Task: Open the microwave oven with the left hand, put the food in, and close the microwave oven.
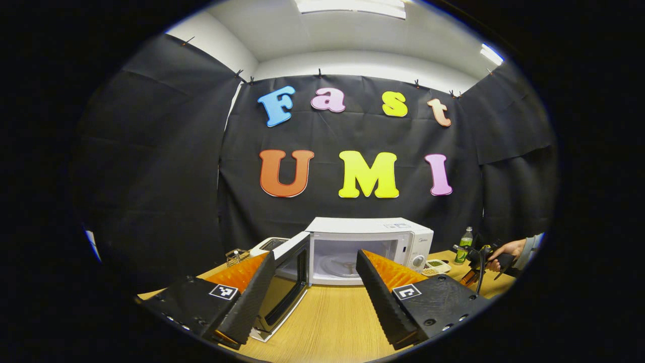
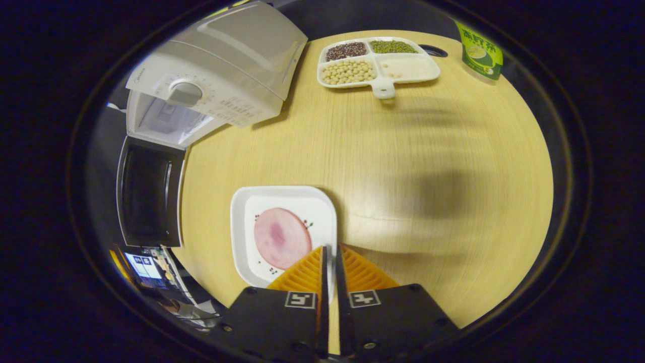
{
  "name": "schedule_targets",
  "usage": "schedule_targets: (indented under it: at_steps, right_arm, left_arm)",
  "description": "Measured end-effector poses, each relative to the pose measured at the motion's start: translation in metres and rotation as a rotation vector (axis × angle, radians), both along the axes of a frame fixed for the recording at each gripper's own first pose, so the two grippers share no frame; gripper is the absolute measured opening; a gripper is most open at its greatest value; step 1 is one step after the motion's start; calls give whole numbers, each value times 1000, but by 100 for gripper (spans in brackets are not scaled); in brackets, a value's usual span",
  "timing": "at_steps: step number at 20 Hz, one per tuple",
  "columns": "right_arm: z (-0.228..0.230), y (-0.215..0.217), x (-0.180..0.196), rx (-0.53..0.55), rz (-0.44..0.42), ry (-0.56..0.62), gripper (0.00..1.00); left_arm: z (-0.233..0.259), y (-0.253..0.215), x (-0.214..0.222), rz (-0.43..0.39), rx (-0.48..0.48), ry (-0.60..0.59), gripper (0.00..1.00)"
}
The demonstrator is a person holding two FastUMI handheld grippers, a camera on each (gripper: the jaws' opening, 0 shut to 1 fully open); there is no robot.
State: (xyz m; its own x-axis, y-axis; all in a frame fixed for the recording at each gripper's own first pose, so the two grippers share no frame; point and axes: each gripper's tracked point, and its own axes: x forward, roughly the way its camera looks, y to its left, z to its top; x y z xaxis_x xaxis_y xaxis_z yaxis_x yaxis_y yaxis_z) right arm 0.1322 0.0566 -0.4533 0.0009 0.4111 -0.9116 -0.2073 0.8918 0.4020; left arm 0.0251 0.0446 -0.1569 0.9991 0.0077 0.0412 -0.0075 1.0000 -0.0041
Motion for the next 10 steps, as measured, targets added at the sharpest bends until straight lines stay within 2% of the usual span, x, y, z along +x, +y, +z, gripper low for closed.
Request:
schedule_targets:
  at_steps: [1, 2, 3, 7, 10]
  right_arm:
    - [-1, 0, 0, 22, 5, 0, 4]
    - [-1, 0, 1, 40, 4, 2, 0]
    - [0, 1, 0, 66, -15, 14, 4]
    - [2, -2, -7, 216, -111, 85, 4]
    - [4, -8, -16, 271, -161, 89, 4]
  left_arm:
    - [-1, -1, 0, -4, -2, 1, 95]
    - [-1, -2, -1, -4, 0, 0, 84]
    - [1, -2, -2, -1, 5, -3, 95]
    - [6, -6, -6, -5, 4, -17, 95]
    - [6, -5, -11, -6, 10, -12, 95]
